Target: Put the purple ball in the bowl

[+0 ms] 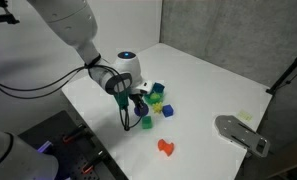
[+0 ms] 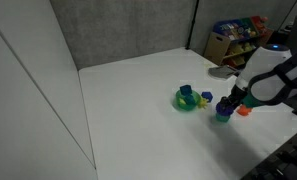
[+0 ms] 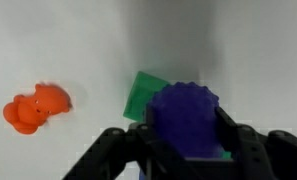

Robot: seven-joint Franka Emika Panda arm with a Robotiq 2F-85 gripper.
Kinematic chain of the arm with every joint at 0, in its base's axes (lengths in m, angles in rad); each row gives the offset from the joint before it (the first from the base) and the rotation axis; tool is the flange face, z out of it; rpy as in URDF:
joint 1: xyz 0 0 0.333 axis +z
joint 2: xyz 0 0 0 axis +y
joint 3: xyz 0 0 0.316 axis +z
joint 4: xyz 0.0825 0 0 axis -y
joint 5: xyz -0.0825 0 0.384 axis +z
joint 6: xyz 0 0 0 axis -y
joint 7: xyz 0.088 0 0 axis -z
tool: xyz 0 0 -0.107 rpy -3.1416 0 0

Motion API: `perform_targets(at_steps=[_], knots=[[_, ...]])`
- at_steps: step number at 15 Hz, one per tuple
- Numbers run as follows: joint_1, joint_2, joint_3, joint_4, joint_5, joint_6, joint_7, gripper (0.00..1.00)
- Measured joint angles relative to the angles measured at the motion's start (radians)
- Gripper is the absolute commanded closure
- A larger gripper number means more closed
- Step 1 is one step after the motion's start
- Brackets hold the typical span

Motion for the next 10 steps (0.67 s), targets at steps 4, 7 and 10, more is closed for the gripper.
perform_targets(at_steps=[4, 7, 10], knots=[[0.012, -0.007, -0.013, 0.078, -0.002, -0.003, 0.002, 0.66], [0.031, 0.003, -0.03, 0.139, -0.018, -0.003, 0.016, 0.66], [0.072, 0.034, -0.062, 0.205, -0.04, 0.0, 0.058, 0.66]])
